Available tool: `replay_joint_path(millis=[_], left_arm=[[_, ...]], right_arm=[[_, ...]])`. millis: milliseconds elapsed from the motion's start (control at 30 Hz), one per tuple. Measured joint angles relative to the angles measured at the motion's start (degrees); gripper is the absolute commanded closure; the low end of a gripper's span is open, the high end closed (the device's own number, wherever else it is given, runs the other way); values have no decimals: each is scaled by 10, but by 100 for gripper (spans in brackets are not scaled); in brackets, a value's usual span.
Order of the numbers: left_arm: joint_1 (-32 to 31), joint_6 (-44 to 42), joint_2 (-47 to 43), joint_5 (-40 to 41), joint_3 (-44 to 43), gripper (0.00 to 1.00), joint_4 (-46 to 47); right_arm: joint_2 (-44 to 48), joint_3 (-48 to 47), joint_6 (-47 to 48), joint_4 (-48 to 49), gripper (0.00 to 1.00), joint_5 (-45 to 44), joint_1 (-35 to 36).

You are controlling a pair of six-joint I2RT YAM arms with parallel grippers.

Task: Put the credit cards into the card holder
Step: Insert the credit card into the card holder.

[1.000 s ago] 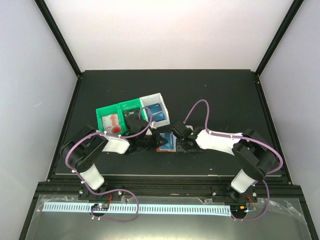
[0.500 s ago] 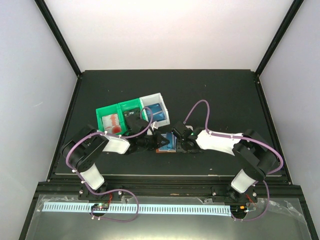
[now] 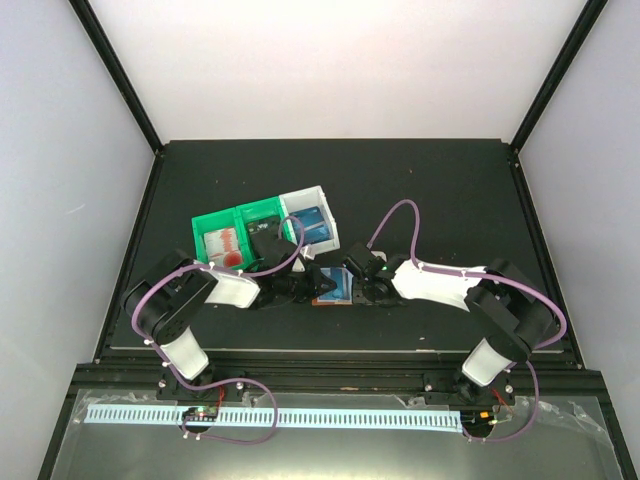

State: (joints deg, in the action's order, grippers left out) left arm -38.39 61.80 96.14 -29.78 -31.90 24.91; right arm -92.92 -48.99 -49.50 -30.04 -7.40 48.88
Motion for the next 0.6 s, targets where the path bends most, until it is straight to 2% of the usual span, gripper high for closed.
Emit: replay_joint_path(millis=[600], left_arm=[[0,16,-23,26,15,98,-20]], right_arm=[[0,2,-5,17,57,12,0]])
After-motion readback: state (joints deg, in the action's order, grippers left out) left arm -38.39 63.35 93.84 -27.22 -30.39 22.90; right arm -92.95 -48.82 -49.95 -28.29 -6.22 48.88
